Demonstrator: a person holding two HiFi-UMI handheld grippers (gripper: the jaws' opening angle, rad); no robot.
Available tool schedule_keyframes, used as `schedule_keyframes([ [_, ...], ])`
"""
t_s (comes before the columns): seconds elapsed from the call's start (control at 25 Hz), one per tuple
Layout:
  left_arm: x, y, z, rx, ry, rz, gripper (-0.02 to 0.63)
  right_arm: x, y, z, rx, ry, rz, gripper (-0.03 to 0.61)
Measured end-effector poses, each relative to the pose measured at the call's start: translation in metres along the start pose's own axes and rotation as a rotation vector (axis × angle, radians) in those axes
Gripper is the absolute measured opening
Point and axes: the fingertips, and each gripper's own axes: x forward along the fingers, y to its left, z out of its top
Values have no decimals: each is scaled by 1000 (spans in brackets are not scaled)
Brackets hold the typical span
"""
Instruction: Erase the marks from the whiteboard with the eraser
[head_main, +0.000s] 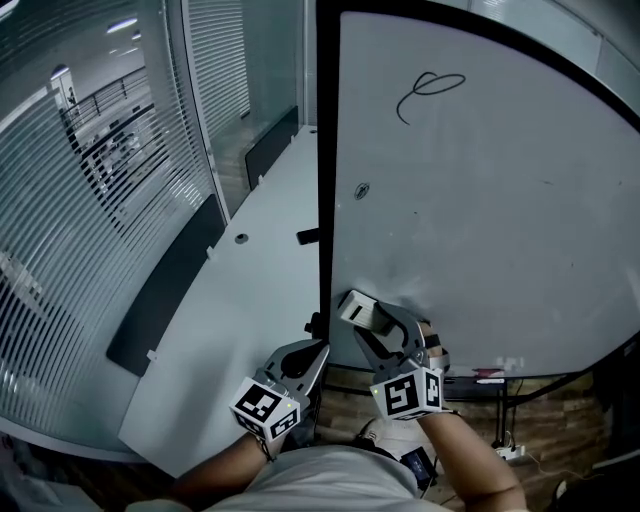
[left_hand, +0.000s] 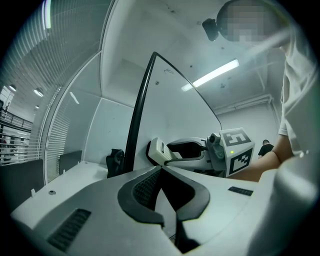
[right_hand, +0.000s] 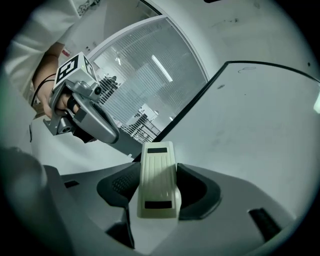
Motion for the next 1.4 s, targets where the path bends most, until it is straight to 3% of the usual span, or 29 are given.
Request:
schedule_keyframes([
  [0.4,2,-7,14,-18,-33,-23,8,-36,-70,41,-154,-27,-169,233],
  [0.56,5,-8,20,-9,-50,-33,7,-55,-109,56,-156,-36,-249,233],
  [1.08,5,-13,29,6,-55,-56,8,-59,-119,56,-129,25,-253,233],
  [1.4,-4,-21,27,5,-52,-78,8,-76,-109,64,-27,-4,-223,233],
])
